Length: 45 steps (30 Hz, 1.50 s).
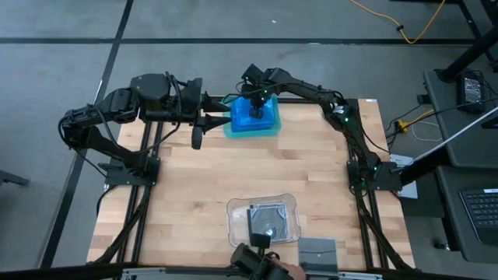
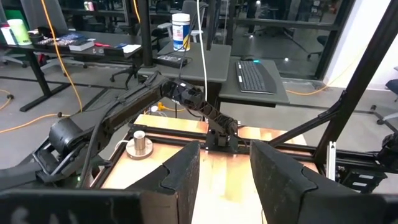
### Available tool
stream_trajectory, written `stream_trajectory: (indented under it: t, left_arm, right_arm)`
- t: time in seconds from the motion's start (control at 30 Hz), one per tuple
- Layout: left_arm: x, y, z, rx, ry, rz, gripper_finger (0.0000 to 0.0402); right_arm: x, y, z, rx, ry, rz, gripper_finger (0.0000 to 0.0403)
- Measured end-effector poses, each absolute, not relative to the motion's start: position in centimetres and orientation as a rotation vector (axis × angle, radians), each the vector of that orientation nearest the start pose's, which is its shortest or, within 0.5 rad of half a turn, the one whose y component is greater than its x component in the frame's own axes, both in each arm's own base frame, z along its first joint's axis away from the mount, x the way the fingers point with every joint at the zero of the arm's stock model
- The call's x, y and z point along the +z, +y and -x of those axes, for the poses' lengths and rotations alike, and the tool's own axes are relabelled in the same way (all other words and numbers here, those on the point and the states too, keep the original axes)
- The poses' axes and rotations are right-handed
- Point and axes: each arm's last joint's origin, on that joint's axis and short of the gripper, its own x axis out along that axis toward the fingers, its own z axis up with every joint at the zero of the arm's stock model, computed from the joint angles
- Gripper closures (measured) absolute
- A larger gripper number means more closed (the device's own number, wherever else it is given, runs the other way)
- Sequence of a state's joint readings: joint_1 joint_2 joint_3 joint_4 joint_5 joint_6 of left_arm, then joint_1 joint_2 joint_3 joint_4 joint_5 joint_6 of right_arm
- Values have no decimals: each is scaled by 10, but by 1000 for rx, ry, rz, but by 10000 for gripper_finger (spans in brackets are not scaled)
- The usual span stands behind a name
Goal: Pick & place jewel cases by type
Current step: Put the blue CD case into the green bin, then put the black CD case into the transparent bin
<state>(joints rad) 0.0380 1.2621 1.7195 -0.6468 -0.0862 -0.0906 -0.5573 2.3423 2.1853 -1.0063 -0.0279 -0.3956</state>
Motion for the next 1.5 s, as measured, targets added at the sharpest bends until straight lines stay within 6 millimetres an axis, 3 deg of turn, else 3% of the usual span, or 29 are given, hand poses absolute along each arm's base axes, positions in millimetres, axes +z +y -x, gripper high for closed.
stream_trajectory:
  t: [0.63,0.93,1.03,1.3,1.5]
  left_arm:
    - [499,11,-228,130,184,86,269]
    - [499,11,-228,130,184,86,266]
    - [499,11,-228,130,184,86,269]
    - [499,11,-228,120,185,79,266]
    - [498,8,-228,98,197,79,268]
  right_arm:
    - [190,-246,-430,-160,1280,-119,397]
    - [179,-228,-437,-95,1330,-115,396]
    - [185,-223,-441,-82,1317,-93,396]
    - [230,-227,-448,-119,1193,-51,396]
    - [266,-215,-430,-105,1183,-122,396]
